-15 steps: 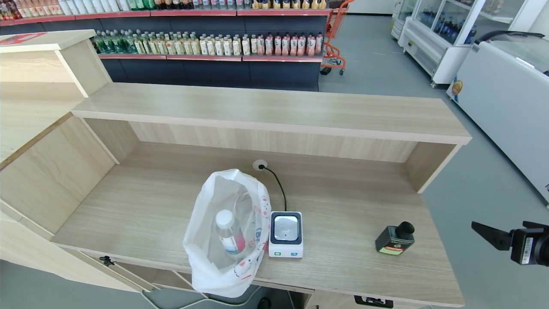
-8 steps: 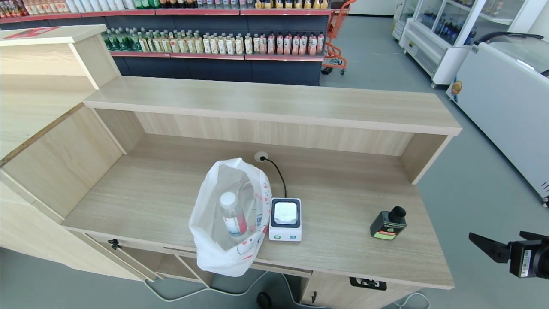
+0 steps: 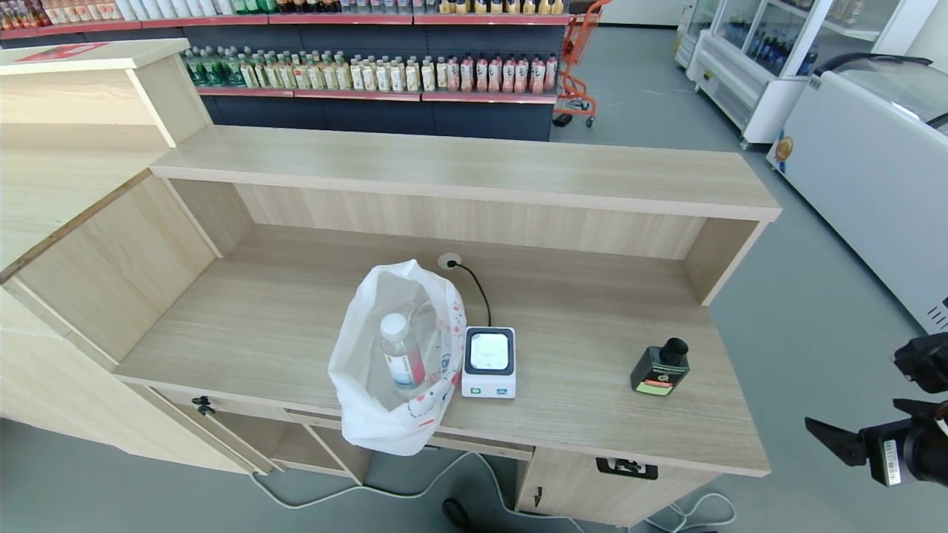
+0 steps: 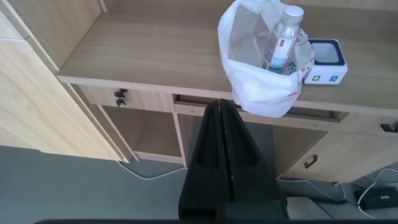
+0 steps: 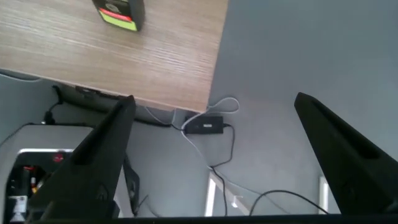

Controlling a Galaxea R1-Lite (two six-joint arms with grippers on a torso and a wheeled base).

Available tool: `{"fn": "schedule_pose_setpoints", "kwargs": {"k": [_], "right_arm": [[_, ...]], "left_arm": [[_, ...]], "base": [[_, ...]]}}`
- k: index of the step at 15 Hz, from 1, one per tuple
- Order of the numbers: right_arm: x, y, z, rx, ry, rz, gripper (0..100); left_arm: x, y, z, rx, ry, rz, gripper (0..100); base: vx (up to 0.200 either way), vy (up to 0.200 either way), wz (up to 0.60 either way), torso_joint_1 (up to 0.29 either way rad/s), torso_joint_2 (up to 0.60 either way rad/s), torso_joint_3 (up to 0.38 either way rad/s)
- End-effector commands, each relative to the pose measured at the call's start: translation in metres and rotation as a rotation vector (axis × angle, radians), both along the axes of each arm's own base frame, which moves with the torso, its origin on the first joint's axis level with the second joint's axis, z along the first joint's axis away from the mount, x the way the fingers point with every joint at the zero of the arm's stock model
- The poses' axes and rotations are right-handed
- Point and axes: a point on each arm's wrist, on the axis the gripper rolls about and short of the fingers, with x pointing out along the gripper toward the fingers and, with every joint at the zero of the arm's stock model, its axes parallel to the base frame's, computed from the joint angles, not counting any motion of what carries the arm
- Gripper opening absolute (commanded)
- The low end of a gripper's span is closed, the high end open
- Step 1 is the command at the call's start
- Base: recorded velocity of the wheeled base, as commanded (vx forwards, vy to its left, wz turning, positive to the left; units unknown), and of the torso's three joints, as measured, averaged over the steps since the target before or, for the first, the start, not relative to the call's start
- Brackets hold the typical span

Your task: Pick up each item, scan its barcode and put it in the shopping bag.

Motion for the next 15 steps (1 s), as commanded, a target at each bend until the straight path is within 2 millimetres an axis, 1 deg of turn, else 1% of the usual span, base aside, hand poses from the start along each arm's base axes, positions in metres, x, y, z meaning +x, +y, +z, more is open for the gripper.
{"fn": "schedule_pose_setpoints", "kwargs": {"k": [1, 2, 4, 5, 7, 8, 9, 10, 11, 12, 13, 14, 15], "right_arm": [[0.008, -0.002, -0.009, -0.015, 0.057, -0.01, 100], [0.016, -0.004, -0.012, -0.058, 0.085, -0.007, 100], [0.026, -0.006, -0.015, -0.087, 0.107, 0.017, 100], [0.031, -0.007, -0.018, -0.099, 0.126, 0.03, 100], [0.049, -0.01, -0.027, -0.123, 0.131, 0.053, 100], [0.054, -0.011, -0.03, -0.139, 0.125, 0.063, 100], [0.066, -0.012, -0.04, -0.194, 0.124, 0.114, 100], [0.072, -0.012, -0.044, -0.207, 0.117, 0.143, 100], [0.081, -0.009, -0.052, -0.206, 0.11, 0.22, 100], [0.086, -0.007, -0.056, -0.209, 0.116, 0.272, 100], [0.087, -0.006, -0.057, -0.209, 0.117, 0.277, 100], [0.097, -0.002, -0.066, -0.207, 0.13, 0.348, 100], [0.101, 0.001, -0.07, -0.209, 0.135, 0.367, 100]], "left_arm": [[0.0, 0.0, 0.0, 0.0, 0.002, 0.0, 0], [0.0, 0.0, 0.0, 0.0, -0.001, 0.0, 0], [0.0, 0.0, 0.0, 0.0, -0.001, 0.0, 0], [0.0, 0.0, 0.0, 0.0, -0.001, 0.0, 0], [0.0, 0.0, 0.0, 0.0, 0.002, 0.0, 0], [0.0, 0.0, 0.0, 0.0, 0.0, 0.0, 0], [0.0, 0.0, 0.0, 0.0, -0.001, 0.0, 0], [0.0, 0.0, 0.0, 0.0, -0.001, 0.0, 0], [0.0, 0.0, 0.0, 0.0, -0.001, 0.0, 0], [0.0, 0.0, 0.0, 0.0, 0.0, 0.0, 0], [0.0, 0.0, 0.0, 0.0, 0.0, 0.0, 0], [0.0, 0.0, 0.0, 0.0, -0.001, 0.0, 0], [0.0, 0.0, 0.0, 0.0, 0.002, 0.0, 0]], "base": [[0.0, 0.0, 0.0, 0.0, 0.0, 0.0], [0.0, 0.0, 0.0, 0.0, 0.0, 0.0], [0.0, 0.0, 0.0, 0.0, 0.0, 0.0], [0.0, 0.0, 0.0, 0.0, 0.0, 0.0], [0.0, 0.0, 0.0, 0.0, 0.0, 0.0], [0.0, 0.0, 0.0, 0.0, 0.0, 0.0], [0.0, 0.0, 0.0, 0.0, 0.0, 0.0], [0.0, 0.0, 0.0, 0.0, 0.0, 0.0], [0.0, 0.0, 0.0, 0.0, 0.0, 0.0], [0.0, 0.0, 0.0, 0.0, 0.0, 0.0], [0.0, 0.0, 0.0, 0.0, 0.0, 0.0], [0.0, 0.0, 0.0, 0.0, 0.0, 0.0], [0.0, 0.0, 0.0, 0.0, 0.0, 0.0]]}}
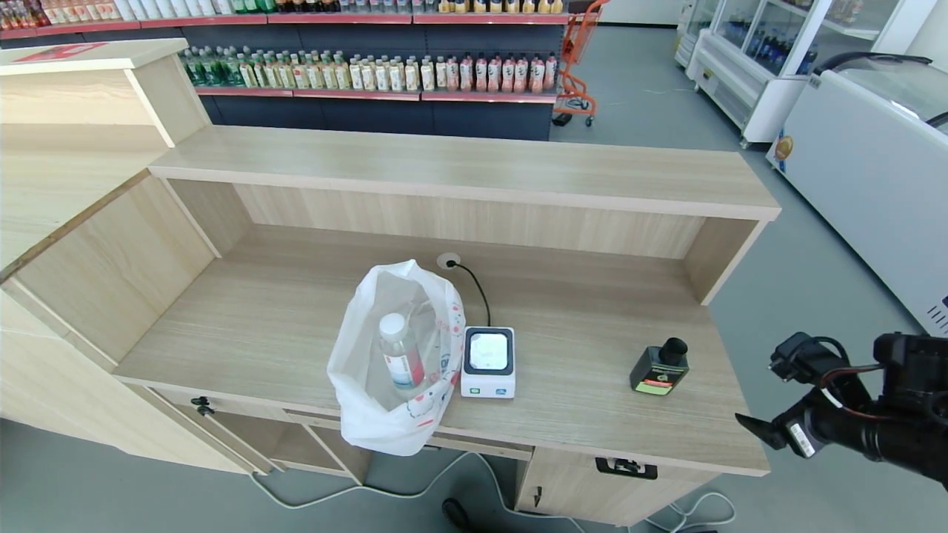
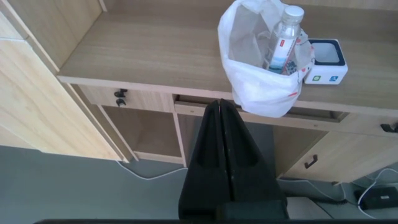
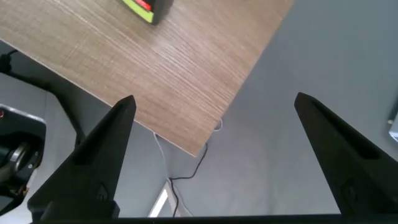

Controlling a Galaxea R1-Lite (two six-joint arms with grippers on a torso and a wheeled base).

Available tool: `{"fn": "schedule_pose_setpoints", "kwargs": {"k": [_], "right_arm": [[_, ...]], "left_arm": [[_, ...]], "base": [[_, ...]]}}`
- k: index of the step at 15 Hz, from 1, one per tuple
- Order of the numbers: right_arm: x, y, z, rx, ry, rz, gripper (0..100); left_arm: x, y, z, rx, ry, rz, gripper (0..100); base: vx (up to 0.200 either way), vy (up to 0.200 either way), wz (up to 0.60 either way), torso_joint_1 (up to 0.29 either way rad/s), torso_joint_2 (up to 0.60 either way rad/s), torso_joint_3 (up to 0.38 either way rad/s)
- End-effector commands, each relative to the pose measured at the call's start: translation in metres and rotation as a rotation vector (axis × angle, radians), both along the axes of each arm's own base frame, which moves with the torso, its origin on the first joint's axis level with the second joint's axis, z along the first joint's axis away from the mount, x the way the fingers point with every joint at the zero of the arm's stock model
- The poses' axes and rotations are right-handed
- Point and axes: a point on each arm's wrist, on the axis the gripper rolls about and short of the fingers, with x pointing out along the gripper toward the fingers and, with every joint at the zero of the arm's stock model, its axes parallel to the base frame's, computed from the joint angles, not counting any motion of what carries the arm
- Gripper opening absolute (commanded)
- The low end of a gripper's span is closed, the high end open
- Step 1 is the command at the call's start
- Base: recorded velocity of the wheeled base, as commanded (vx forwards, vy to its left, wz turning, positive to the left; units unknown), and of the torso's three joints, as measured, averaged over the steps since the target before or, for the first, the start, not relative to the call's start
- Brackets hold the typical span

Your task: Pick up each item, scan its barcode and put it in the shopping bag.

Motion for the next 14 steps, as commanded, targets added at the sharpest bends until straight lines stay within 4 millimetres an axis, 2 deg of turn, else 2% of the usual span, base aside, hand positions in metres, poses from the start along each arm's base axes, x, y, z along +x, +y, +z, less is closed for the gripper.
{"fn": "schedule_pose_setpoints", "kwargs": {"k": [1, 6, 12, 14], "right_arm": [[0.014, 0.004, -0.019, 0.004, 0.058, 0.039, 100], [0.041, 0.018, -0.02, 0.001, 0.02, 0.11, 100], [0.05, 0.022, -0.019, 0.018, -0.002, 0.154, 100], [0.048, 0.023, -0.016, 0.02, -0.007, 0.158, 100]], "left_arm": [[0.0, 0.0, 0.0, 0.0, 0.001, 0.0, 0], [0.0, 0.0, 0.0, 0.0, 0.001, 0.0, 0], [0.0, 0.0, 0.0, 0.0, 0.001, 0.0, 0], [0.0, 0.0, 0.0, 0.0, 0.002, 0.0, 0]], "base": [[0.0, 0.0, 0.0, 0.0, 0.0, 0.0], [0.0, 0.0, 0.0, 0.0, 0.0, 0.0], [0.0, 0.0, 0.0, 0.0, 0.0, 0.0], [0.0, 0.0, 0.0, 0.0, 0.0, 0.0]]}}
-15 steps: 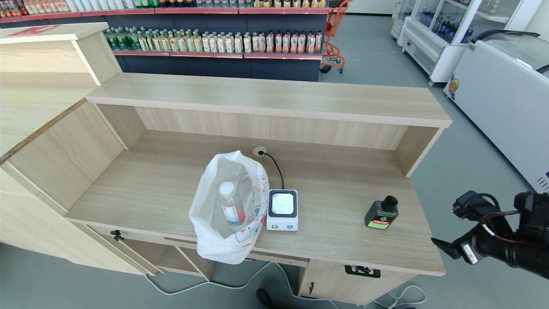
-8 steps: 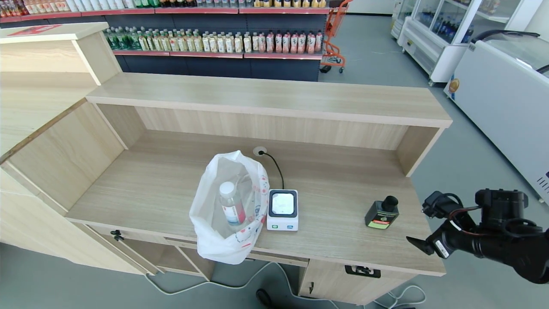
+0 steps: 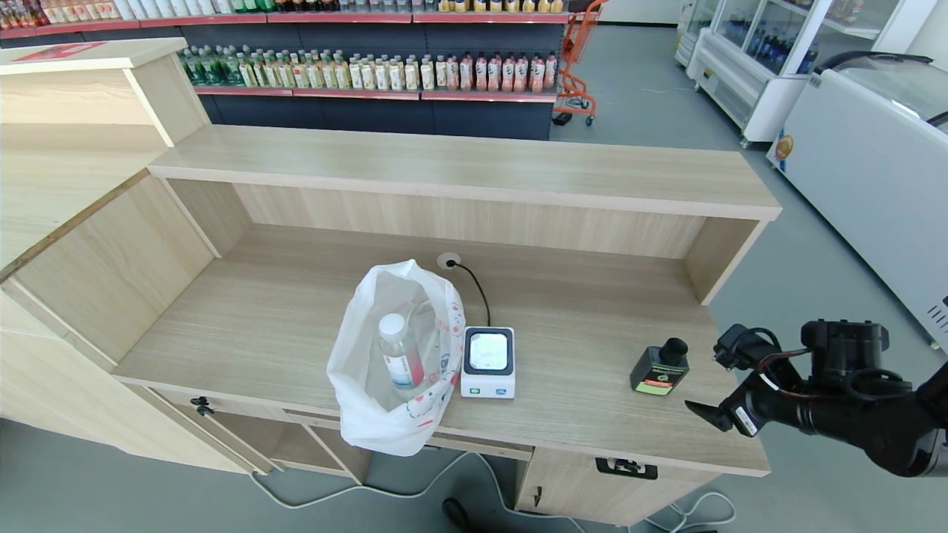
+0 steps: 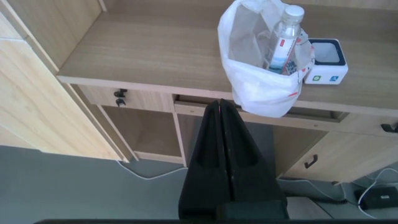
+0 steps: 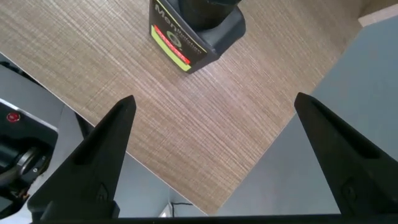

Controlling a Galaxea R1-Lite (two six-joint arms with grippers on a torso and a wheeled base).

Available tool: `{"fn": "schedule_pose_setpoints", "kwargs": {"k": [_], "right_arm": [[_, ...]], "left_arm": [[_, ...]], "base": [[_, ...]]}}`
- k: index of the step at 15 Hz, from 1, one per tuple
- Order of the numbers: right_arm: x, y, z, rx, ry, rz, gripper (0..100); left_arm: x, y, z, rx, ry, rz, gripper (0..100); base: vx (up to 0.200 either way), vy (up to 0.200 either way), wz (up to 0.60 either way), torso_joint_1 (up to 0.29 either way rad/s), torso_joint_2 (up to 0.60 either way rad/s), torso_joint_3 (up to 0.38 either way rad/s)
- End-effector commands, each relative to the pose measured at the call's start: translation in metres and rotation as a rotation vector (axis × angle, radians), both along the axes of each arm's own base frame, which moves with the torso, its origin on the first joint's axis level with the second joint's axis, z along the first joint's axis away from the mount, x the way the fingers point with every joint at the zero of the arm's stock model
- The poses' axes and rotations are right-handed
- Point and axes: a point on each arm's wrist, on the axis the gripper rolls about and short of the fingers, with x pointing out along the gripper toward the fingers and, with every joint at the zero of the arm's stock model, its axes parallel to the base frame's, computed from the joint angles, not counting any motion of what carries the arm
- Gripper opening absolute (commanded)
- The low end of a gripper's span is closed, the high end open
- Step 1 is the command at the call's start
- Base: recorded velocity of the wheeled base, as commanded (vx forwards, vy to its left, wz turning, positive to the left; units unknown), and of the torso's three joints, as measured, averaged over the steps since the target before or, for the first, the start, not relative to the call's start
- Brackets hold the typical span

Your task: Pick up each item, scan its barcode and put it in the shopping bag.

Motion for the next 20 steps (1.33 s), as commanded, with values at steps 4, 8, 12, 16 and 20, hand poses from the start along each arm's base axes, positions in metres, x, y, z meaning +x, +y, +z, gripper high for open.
{"fn": "schedule_pose_setpoints", "kwargs": {"k": [4, 8, 12, 16, 20], "right_arm": [[-0.033, -0.002, 0.028, 0.043, -0.061, 0.041, 100], [-0.071, -0.008, 0.059, 0.127, -0.144, -0.022, 100], [-0.097, -0.026, 0.069, 0.177, -0.175, -0.147, 100], [-0.107, -0.042, 0.059, 0.185, -0.139, -0.24, 100], [-0.108, -0.042, 0.054, 0.185, -0.115, -0.243, 100]], "left_arm": [[0.0, 0.0, 0.0, 0.0, -0.001, 0.0, 0], [0.0, 0.0, 0.0, 0.0, -0.001, 0.0, 0], [0.0, 0.0, 0.0, 0.0, 0.002, 0.0, 0], [0.0, 0.0, 0.0, 0.0, 0.001, 0.0, 0], [0.0, 0.0, 0.0, 0.0, 0.001, 0.0, 0]], "base": [[0.0, 0.0, 0.0, 0.0, 0.0, 0.0], [0.0, 0.0, 0.0, 0.0, 0.0, 0.0], [0.0, 0.0, 0.0, 0.0, 0.0, 0.0], [0.0, 0.0, 0.0, 0.0, 0.0, 0.0], [0.0, 0.0, 0.0, 0.0, 0.0, 0.0]]}}
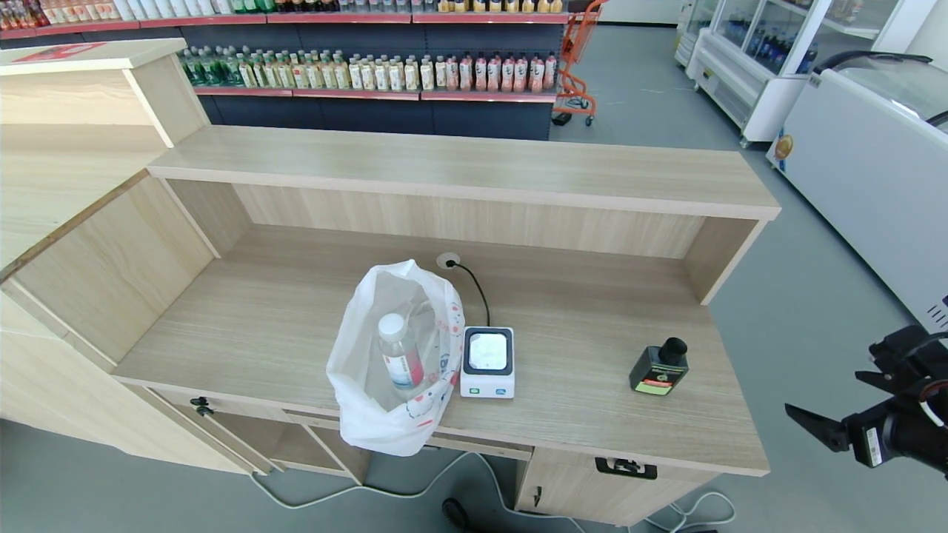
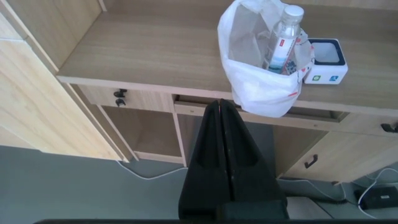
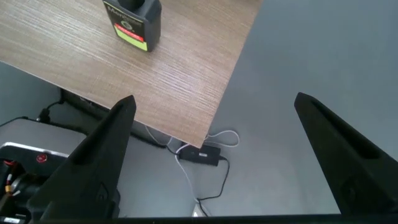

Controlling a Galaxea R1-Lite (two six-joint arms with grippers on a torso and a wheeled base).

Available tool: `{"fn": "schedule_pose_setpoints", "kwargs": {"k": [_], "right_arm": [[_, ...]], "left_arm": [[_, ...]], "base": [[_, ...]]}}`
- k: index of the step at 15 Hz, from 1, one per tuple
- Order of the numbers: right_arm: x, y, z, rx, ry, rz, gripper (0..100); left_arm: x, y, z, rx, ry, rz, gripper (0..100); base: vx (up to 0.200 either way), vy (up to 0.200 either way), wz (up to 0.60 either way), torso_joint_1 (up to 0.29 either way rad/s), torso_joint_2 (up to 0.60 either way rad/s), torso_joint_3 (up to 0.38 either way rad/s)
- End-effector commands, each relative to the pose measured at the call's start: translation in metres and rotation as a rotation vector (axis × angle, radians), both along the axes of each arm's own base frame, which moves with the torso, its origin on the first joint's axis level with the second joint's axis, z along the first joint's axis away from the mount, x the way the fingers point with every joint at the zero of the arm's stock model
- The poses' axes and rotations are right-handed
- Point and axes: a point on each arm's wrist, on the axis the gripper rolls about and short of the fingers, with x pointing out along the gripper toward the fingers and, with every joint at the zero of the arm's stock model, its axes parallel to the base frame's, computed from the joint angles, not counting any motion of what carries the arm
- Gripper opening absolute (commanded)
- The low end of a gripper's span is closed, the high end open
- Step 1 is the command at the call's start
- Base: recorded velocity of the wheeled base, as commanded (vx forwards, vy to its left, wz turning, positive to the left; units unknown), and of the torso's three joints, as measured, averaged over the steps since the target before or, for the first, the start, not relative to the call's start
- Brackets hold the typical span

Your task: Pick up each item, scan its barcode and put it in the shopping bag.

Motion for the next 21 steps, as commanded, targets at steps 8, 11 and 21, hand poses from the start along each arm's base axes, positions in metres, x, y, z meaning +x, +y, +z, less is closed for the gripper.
{"fn": "schedule_pose_setpoints", "kwargs": {"k": [8, 11, 21], "right_arm": [[0.06, 0.013, -0.036, -0.06, 0.103, 0.166, 100], [0.081, 0.017, -0.051, -0.073, 0.071, 0.195, 100], [0.148, 0.05, -0.091, -0.091, 0.002, 0.325, 100]], "left_arm": [[0.0, 0.0, 0.0, 0.0, 0.001, 0.0, 0], [0.0, 0.0, 0.0, 0.0, 0.001, 0.0, 0], [0.0, 0.0, 0.0, 0.0, 0.001, 0.0, 0]], "base": [[0.0, 0.0, 0.0, 0.0, 0.0, 0.0], [0.0, 0.0, 0.0, 0.0, 0.0, 0.0], [0.0, 0.0, 0.0, 0.0, 0.0, 0.0]]}}
